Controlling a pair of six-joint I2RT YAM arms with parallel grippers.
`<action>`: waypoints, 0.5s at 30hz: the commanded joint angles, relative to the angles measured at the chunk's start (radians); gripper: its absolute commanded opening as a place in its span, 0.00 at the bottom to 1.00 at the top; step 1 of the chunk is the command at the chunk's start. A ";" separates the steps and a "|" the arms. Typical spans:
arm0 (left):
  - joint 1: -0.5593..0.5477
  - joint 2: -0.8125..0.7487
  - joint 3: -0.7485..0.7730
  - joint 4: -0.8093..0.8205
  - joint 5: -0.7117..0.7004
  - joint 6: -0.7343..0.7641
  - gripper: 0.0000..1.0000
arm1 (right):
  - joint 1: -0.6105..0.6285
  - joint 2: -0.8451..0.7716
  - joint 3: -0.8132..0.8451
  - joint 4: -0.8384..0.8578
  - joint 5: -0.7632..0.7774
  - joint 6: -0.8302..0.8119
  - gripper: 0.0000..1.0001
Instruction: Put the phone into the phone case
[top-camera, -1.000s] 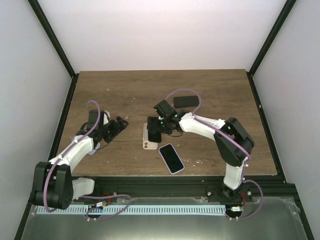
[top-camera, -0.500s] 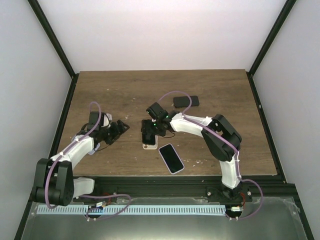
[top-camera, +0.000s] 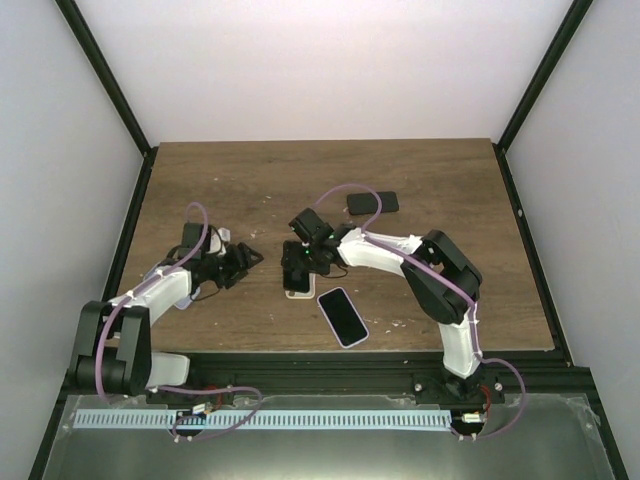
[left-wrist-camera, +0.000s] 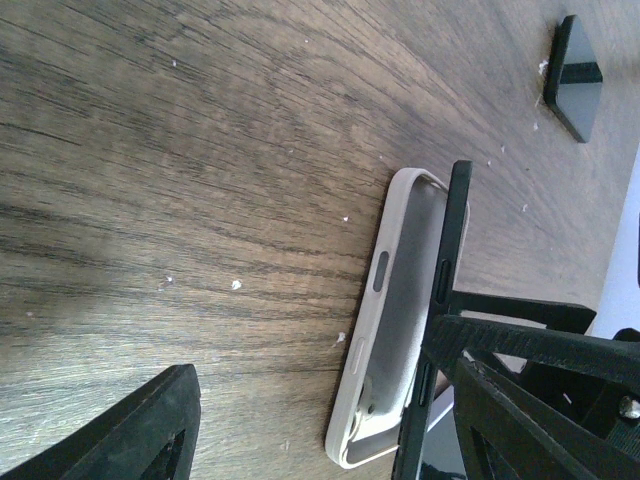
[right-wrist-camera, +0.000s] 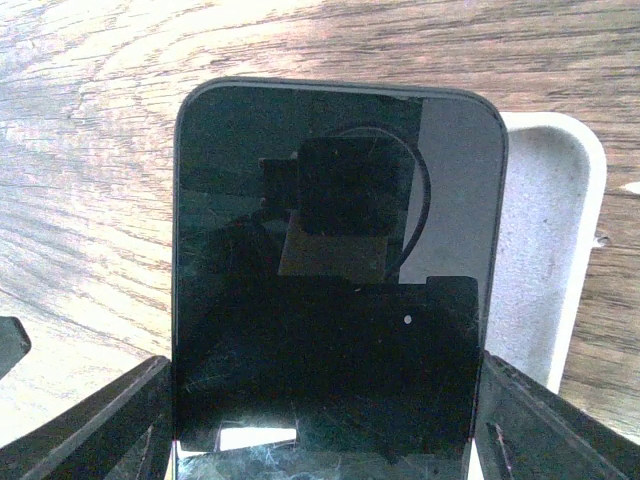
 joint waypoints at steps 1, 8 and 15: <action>0.004 0.016 -0.005 0.048 0.037 0.001 0.70 | 0.017 -0.039 -0.002 0.006 0.033 0.024 0.61; 0.004 0.058 -0.008 0.088 0.081 -0.013 0.66 | 0.021 -0.046 -0.022 -0.004 0.048 0.027 0.62; 0.003 0.068 -0.006 0.113 0.099 -0.017 0.63 | 0.028 -0.052 -0.034 -0.017 0.069 0.043 0.63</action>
